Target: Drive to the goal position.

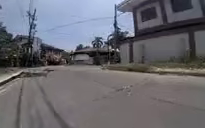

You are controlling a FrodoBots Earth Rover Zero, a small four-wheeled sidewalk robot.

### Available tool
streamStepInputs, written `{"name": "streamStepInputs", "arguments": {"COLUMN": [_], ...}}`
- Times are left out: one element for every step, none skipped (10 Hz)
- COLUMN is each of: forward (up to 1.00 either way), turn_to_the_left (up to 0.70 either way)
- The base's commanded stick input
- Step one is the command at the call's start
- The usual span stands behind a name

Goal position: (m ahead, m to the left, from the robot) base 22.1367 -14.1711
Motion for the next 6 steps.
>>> {"name": "streamStepInputs", "arguments": {"forward": [1.0, 1.0, 1.0, 1.0, 1.0, 1.0], "turn_to_the_left": [0.0, 0.0, -0.02, -0.02, -0.02, 0.0]}}
